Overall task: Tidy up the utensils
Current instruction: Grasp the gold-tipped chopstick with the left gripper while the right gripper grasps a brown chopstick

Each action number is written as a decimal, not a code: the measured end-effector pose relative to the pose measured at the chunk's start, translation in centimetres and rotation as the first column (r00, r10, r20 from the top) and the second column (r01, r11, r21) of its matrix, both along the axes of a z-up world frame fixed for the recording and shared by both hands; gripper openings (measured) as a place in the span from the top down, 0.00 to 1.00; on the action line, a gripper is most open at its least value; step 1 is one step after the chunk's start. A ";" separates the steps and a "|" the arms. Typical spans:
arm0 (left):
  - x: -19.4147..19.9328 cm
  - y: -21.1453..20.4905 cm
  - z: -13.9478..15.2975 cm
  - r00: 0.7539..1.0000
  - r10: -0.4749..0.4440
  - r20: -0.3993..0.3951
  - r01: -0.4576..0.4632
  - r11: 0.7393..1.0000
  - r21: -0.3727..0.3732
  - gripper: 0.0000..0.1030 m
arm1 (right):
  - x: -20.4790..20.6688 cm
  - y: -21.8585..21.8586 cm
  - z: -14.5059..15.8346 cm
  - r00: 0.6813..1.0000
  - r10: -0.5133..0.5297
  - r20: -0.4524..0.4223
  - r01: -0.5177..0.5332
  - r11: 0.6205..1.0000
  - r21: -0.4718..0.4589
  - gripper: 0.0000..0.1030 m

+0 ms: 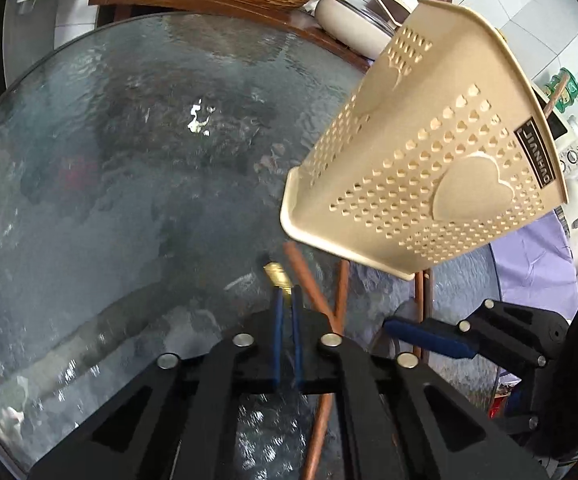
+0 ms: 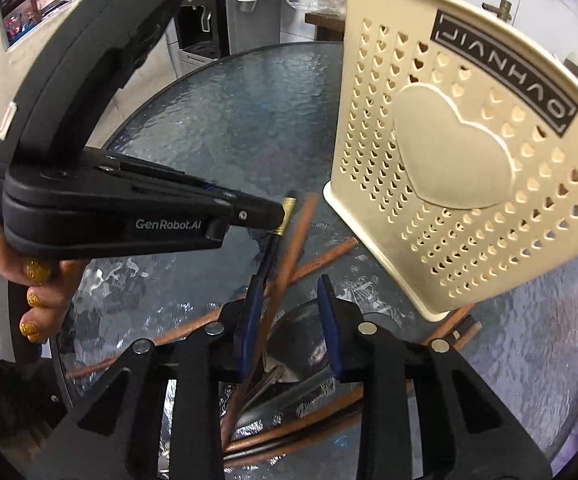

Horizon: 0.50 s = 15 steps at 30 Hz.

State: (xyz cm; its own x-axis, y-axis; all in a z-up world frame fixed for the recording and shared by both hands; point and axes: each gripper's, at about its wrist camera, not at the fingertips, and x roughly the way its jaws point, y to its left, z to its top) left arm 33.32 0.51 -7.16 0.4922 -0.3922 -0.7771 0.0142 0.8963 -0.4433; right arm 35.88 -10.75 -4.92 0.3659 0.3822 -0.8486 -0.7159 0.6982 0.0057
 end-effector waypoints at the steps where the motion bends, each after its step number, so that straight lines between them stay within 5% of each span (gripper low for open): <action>1: 0.1 0.1 0.0 1.000 0.002 -0.001 -0.002 1.000 -0.001 0.98 | 0.2 0.1 0.0 1.000 -0.006 -0.010 0.006 1.000 0.008 0.73; 9: 0.1 1.2 -0.1 1.000 0.020 -0.002 -0.020 1.000 -0.009 0.99 | 1.4 0.9 -0.6 0.997 -0.065 -0.035 0.065 0.998 0.004 0.78; 15: -1.0 1.5 1.5 0.997 0.025 0.069 -0.030 0.997 0.071 0.99 | 2.1 1.1 -1.0 0.991 -0.118 -0.064 0.118 0.993 0.000 0.79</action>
